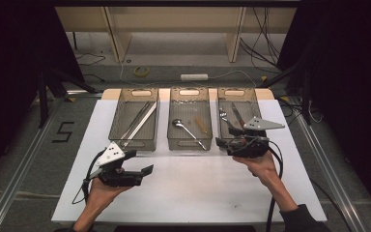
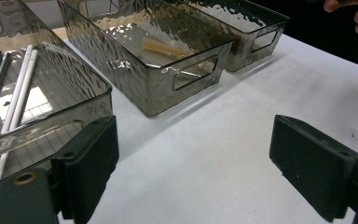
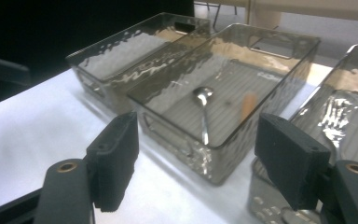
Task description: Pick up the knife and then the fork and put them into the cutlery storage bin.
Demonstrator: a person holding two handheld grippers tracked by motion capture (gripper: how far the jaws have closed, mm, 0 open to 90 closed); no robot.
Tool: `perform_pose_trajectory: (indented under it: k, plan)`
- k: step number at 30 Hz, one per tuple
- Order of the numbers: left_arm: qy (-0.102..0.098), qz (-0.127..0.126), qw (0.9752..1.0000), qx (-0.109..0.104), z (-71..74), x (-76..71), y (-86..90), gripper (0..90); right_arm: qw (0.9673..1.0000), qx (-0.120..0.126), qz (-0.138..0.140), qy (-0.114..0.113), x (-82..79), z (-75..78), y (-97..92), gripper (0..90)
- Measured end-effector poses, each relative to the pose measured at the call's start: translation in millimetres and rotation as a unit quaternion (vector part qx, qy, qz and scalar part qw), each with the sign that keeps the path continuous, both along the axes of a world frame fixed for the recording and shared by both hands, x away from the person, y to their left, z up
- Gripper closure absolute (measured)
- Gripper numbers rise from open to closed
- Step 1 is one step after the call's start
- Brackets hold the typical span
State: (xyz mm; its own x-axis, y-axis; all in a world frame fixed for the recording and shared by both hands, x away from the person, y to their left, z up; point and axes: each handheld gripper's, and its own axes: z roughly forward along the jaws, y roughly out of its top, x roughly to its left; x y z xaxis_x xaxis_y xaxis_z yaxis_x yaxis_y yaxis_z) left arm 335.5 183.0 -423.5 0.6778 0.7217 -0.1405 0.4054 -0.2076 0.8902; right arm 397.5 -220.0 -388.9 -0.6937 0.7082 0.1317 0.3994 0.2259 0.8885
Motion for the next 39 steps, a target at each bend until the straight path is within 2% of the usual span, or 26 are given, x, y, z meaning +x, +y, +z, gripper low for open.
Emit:
perform_pose_trajectory:
  k: [13, 31, 35, 39]
  plan:
    - [0.003, -0.006, 0.9999, -0.010, -0.1, -0.2, -0.2, 14.9, 0.9996, 0.010, 0.023, -0.011, -27.8, -14.4, -1.4, 29.1]
    - [0.005, -0.016, 0.9996, -0.021, -0.1, -1.9, -0.7, 14.9, 0.9991, 0.012, 0.033, -0.023, -57.7, -27.5, -12.8, 26.1]
    - [0.006, -0.018, 0.9996, -0.023, -0.3, -2.3, -1.1, 14.9, 0.9990, 0.027, 0.032, -0.015, -61.8, -32.8, -17.5, 24.8]
    - [0.008, -0.020, 0.9994, -0.027, 0.0, -3.3, -0.9, 14.9, 0.9994, 0.021, 0.028, -0.008, -66.5, -37.9, -20.4, 23.9]
